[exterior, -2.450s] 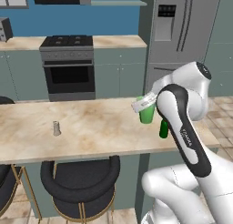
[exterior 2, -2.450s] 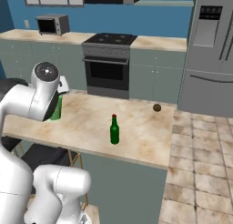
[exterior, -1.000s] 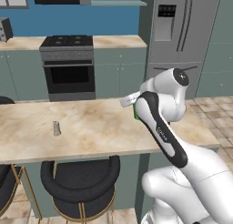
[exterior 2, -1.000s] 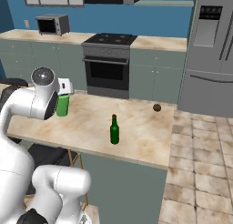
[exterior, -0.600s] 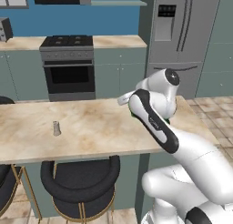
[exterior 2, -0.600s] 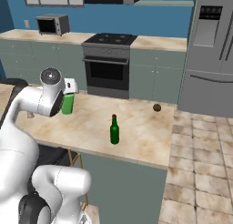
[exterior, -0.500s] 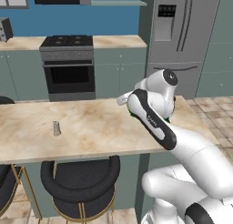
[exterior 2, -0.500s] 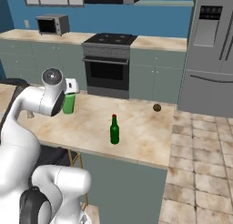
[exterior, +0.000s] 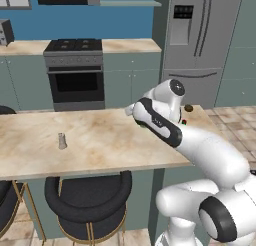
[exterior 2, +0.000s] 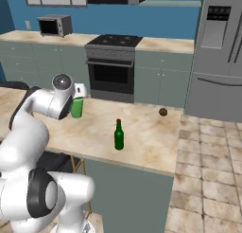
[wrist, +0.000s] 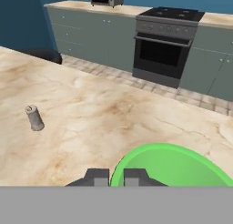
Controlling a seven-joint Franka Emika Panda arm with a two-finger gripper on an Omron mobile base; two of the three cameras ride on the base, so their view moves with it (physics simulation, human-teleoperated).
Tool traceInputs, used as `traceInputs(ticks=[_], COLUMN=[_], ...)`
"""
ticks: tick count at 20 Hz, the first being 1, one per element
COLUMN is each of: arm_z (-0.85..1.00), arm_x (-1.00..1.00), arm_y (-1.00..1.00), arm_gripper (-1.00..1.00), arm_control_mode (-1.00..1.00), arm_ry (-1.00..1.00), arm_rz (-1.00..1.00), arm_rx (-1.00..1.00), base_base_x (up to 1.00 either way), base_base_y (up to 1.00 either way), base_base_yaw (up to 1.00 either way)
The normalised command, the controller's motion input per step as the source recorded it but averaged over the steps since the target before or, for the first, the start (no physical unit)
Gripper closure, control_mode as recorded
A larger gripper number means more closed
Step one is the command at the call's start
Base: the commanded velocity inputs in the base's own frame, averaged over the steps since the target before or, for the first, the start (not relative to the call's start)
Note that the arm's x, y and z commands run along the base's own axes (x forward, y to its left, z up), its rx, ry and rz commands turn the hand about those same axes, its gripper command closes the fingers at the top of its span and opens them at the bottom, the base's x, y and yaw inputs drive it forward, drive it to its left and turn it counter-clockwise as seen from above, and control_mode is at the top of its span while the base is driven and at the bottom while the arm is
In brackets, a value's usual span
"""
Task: Open the cabinet directly in front. Then move the beer and the cup to the dining counter with the candle on it.
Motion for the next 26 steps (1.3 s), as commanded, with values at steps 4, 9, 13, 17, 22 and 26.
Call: traceInputs(ticks=[4,9,13,17,22,26], arm_z=[-0.33,-0.33,-0.28,-0.30,-0.29,-0.34], arm_x=[0.34,0.27,0.14,0.06,0.05,0.00], arm_y=[0.00,0.00,0.00,0.00,0.00,0.00], arm_gripper=[1.00,1.00,1.00,1.00,1.00,1.00], arm_control_mode=[-1.00,-1.00,-1.00,-1.00,-1.00,-1.00], arm_ry=[0.03,0.04,0.03,0.03,0.02,0.00], arm_rz=[0.00,0.00,0.00,0.00,0.00,0.00], arm_rx=[0.00,0.00,0.00,0.00,0.00,0.00], base_base_x=[0.00,0.00,0.00,0.00,0.00,0.00], base_base_y=[0.00,0.00,0.00,0.00,0.00,0.00], base_base_yaw=[0.00,0.00,0.00,0.00,0.00,0.00])
